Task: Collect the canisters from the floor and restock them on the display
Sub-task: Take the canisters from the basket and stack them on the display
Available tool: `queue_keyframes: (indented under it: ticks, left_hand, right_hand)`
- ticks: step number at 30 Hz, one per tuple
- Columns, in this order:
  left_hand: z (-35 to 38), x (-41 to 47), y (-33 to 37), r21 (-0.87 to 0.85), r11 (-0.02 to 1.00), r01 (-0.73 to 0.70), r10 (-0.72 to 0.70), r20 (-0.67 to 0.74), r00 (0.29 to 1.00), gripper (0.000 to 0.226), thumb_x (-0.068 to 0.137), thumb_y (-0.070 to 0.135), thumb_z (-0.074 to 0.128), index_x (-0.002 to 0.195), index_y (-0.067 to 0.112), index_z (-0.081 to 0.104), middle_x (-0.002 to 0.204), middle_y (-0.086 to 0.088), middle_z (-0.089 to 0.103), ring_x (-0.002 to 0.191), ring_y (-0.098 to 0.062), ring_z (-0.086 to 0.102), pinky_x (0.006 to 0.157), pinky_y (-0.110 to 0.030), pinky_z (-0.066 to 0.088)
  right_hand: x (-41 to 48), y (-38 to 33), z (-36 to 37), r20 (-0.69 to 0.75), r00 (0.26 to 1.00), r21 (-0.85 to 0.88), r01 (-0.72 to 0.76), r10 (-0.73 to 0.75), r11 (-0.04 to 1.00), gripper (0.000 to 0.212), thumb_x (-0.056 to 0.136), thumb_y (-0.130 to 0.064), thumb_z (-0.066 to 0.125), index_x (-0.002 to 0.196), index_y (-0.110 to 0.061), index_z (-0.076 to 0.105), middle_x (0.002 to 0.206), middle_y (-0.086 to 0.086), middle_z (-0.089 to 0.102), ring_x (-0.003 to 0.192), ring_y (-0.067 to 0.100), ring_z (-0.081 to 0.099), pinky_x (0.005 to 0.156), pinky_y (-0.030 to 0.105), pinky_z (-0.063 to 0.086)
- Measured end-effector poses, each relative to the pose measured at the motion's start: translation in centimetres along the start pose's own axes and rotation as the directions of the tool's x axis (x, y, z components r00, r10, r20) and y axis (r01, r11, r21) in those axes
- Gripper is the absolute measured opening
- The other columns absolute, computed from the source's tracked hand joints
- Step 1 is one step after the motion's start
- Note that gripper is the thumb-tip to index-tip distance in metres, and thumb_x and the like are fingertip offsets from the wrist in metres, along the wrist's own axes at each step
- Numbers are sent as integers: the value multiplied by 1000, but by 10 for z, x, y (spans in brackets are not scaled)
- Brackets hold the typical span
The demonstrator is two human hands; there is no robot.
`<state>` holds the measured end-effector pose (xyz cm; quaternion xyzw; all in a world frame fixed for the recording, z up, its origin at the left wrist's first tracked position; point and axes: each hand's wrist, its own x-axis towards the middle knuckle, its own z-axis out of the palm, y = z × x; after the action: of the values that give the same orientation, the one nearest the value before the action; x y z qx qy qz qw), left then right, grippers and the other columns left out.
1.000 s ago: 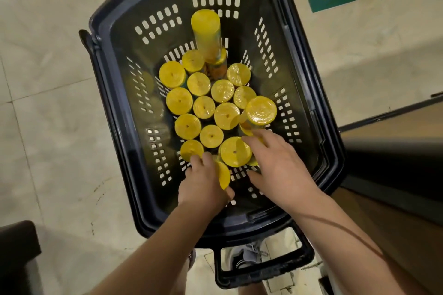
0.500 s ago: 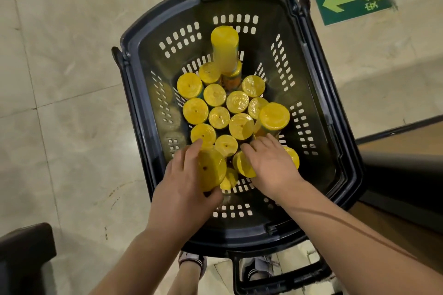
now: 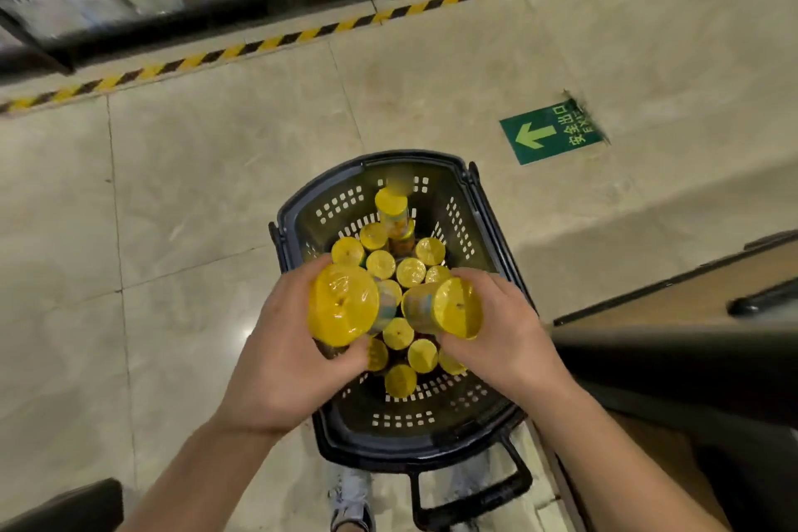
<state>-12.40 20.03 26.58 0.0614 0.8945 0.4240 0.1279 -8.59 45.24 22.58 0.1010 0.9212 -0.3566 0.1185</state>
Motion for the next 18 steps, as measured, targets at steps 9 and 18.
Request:
queue_keyframes:
  ticks: [9,18]
  left_hand:
    - [-138,-7,174,-14,968,-252,250,-75,965,92,63,63,72,146,44,38,134,27,44,123,0,49,101,-22,43]
    - [-247,-37,376,-357,838,-413,373,-176,911,76,64,58,82,131,39,52,124,23,58,109,5,60,85,-18,53]
  right_hand:
    - [-60,-147,-195,-285,958,215,98,-34,972,79,65,-49,85,135,-42,48,123,-22,56,111,-2,53,88,17,44]
    - [-143,-272,-371,-510,859,428,294,-41,855,65,71,-35,91,126,-36,56,116,-17,65,105,2,63,92,31,55]
